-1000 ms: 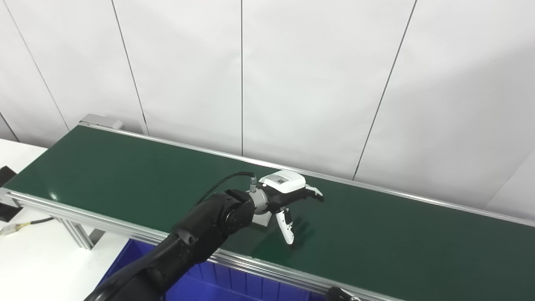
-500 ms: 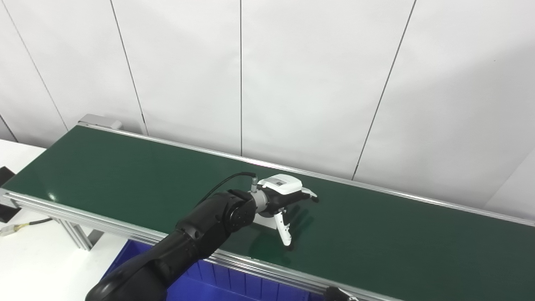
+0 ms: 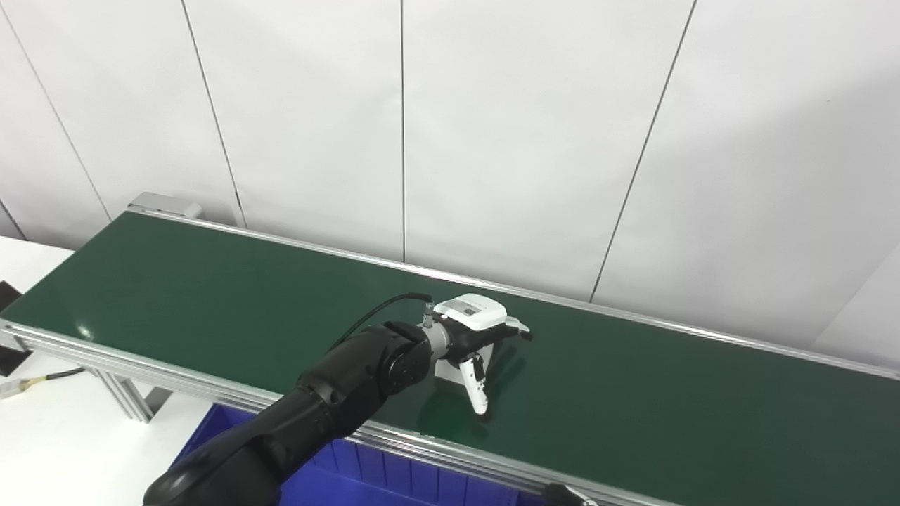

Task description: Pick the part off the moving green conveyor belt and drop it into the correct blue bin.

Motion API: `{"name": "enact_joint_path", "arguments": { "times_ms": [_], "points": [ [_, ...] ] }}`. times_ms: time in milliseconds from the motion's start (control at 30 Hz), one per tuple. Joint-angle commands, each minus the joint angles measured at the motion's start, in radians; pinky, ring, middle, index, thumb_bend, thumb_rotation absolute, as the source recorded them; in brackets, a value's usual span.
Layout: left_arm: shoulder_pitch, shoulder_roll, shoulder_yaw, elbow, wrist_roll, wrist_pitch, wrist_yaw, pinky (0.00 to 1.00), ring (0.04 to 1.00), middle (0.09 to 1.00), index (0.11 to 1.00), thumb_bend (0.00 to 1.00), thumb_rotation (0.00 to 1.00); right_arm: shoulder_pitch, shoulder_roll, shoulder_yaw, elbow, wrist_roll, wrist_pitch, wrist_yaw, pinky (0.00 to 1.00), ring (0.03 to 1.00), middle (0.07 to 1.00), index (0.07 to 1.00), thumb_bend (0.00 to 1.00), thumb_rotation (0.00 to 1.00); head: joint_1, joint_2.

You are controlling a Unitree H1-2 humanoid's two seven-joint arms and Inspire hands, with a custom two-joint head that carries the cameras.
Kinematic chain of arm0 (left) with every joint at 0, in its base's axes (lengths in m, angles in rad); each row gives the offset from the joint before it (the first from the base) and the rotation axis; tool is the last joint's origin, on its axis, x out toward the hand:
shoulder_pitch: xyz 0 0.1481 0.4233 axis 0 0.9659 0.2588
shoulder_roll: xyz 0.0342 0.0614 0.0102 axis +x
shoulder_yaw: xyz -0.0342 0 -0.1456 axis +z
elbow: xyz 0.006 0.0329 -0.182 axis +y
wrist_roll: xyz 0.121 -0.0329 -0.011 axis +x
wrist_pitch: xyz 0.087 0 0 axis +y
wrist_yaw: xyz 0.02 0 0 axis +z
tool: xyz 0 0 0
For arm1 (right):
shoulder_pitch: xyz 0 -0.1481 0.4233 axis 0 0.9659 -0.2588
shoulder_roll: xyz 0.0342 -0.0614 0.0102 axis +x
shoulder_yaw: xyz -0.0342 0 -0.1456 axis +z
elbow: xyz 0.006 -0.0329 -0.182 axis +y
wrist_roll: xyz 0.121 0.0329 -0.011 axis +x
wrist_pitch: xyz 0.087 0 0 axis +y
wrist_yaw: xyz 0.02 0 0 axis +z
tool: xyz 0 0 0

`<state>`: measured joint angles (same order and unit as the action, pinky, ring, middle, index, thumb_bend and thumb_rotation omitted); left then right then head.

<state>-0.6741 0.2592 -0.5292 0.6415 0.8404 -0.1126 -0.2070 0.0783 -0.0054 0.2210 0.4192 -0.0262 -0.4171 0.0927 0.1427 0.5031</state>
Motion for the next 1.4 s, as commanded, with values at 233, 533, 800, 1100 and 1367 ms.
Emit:
{"name": "enact_joint_path", "arguments": {
  "times_ms": [233,533,800,1100,1367],
  "points": [
    [-0.059,0.009,-0.015,-0.023,0.052,0.051,0.061,0.61,0.752,0.801,0.780,0.97,0.06,-0.004,0.017,-0.001,-0.036,0.005,-0.053,0.000,0.66,0.755,0.844,0.755,0.94,0.15,0.002,0.005],
    [-0.059,0.006,-0.016,0.005,0.053,0.036,0.130,0.40,0.427,0.547,0.544,0.50,0.00,0.003,0.022,-0.006,-0.041,0.013,-0.053,0.011,0.68,0.761,0.851,0.760,0.94,0.17,0.002,0.009],
    [-0.061,0.009,-0.022,-0.003,0.055,0.044,0.140,0.36,0.438,0.550,0.511,0.48,0.00,0.004,0.024,-0.006,-0.043,0.008,-0.053,0.006,0.68,0.762,0.853,0.763,0.93,0.16,-0.001,0.010],
    [-0.053,0.009,-0.007,-0.054,0.035,0.053,0.111,0.31,0.429,0.530,0.556,0.47,0.00,0.003,0.023,-0.006,-0.041,0.013,-0.053,0.013,0.69,0.767,0.853,0.764,0.92,0.15,0.003,0.012],
    [-0.015,0.029,0.053,-0.350,-0.057,0.161,-0.115,0.32,0.429,0.525,0.548,0.47,0.00,0.007,0.025,-0.009,-0.048,0.018,-0.053,0.017,0.70,0.775,0.858,0.765,0.91,0.15,0.010,0.038]
  ]
}}
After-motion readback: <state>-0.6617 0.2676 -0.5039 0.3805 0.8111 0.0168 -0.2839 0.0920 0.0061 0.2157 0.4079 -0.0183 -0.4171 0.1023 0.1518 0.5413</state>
